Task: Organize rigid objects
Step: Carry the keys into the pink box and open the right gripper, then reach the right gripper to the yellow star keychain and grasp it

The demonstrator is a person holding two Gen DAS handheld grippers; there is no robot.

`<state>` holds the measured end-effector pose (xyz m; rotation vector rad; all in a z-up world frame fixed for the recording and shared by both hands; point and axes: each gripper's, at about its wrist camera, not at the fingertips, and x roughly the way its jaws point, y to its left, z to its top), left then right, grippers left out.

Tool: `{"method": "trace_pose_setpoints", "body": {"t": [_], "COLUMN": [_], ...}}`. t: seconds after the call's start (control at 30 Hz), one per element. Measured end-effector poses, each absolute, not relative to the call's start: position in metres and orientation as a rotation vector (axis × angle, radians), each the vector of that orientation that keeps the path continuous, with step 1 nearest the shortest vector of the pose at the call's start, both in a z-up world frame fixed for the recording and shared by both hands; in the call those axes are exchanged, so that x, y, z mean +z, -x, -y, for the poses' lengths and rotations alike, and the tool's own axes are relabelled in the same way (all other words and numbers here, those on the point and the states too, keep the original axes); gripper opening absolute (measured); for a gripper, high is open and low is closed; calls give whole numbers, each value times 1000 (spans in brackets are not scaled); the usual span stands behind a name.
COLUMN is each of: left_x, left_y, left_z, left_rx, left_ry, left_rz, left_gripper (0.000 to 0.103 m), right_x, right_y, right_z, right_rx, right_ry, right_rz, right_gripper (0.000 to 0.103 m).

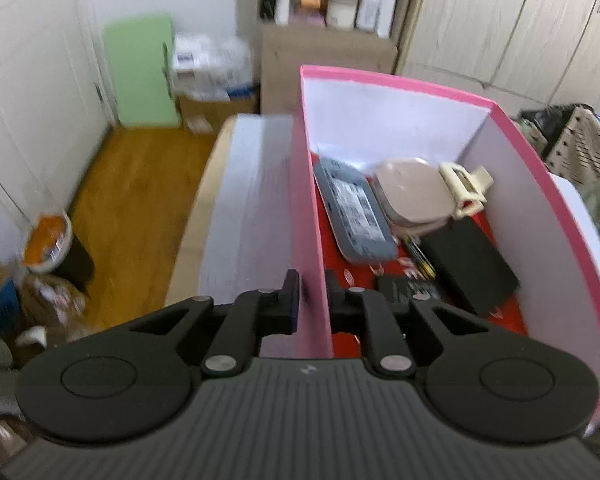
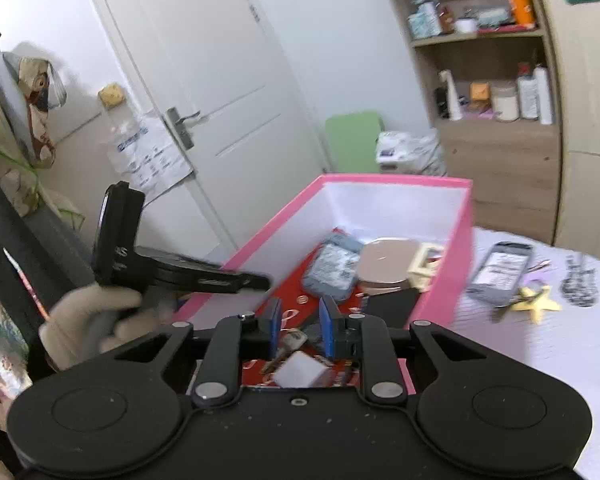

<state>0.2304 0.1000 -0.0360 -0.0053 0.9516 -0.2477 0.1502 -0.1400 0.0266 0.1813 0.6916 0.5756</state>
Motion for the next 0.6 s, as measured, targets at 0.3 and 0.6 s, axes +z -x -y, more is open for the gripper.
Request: {"method": "trace_pose_setpoints", "body": {"t": [0.3,0.6], "left_x": [-5,-13], "left_y": [-199,-188], "left_z": [-89,-80], "left_rx": [-170,-142], "left_ry": [-205,-179], "left_rz": [-1040,-1096], "left_gripper": [47,9], "right_x": [10,-13], "right_y": [-138,-117], "right_z": [198,233], "right_rx": [502,438], "right_ry": [-205,-180], "right_rz": [-655,-625], "right_gripper": [32,39]}}
